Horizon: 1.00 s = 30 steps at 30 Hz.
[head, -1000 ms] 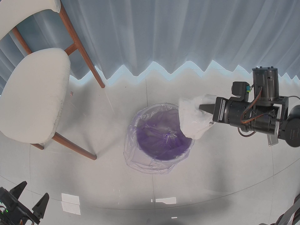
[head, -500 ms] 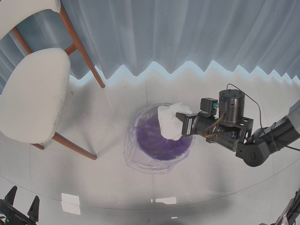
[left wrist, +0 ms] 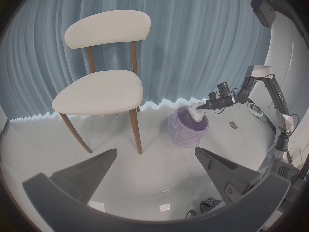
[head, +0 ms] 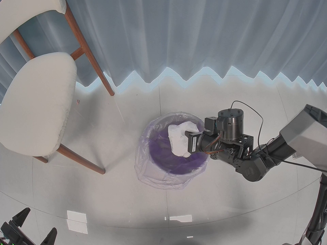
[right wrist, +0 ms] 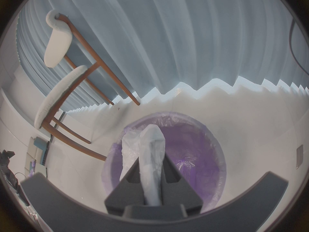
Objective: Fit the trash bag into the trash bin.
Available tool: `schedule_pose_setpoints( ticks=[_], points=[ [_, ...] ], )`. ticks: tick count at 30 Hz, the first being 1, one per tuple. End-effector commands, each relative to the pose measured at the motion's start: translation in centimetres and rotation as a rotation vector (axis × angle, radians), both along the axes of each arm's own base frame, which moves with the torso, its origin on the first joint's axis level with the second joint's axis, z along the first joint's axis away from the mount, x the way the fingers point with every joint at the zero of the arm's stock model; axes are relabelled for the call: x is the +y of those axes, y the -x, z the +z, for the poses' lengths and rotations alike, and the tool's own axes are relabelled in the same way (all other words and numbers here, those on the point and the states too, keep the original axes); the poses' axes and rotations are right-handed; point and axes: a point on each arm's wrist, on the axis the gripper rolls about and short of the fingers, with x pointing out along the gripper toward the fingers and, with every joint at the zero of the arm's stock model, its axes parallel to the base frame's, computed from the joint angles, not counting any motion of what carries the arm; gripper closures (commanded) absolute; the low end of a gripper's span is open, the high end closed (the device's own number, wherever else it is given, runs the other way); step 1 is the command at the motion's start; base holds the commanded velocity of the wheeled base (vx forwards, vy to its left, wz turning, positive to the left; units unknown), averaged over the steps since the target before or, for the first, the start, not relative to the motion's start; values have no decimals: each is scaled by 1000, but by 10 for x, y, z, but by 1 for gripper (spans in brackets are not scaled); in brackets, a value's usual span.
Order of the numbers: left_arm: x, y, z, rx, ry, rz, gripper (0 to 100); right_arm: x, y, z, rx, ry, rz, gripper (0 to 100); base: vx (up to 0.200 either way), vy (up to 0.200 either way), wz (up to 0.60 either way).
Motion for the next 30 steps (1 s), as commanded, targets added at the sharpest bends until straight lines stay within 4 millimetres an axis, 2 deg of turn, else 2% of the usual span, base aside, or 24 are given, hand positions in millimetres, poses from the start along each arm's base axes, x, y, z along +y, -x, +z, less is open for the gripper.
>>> schedule_pose_setpoints(
  ticks=[1,10,16,17,20,23,26,27,30],
  points=[
    [0,-1,-5,29,-8,3,0,1,-16,-23,29,18,-21,100,0,0,0],
    [0,-1,-5,28,-5,6,0,-2,-29,-35,37,23,-52,100,0,0,0],
    [0,-1,-5,29,-1,8,0,-6,-37,-30,16,13,-78,100,0,0,0],
    [0,-1,-5,30,0,8,0,-7,-37,-30,16,13,-78,0,0,0,0],
    [0,-1,-5,30,0,8,0,-5,-34,-27,15,11,-73,0,0,0,0],
    [0,-1,-5,28,1,8,0,1,-25,-11,-15,-4,-53,0,0,0,0],
    [0,-1,-5,28,1,8,0,1,-5,8,-34,-11,-34,0,0,0,0],
    [0,-1,-5,30,0,8,0,1,-4,10,-35,-12,-34,0,0,0,0],
    [0,-1,-5,28,1,8,0,-19,29,41,-65,-29,-46,0,0,0,0]
  ],
)
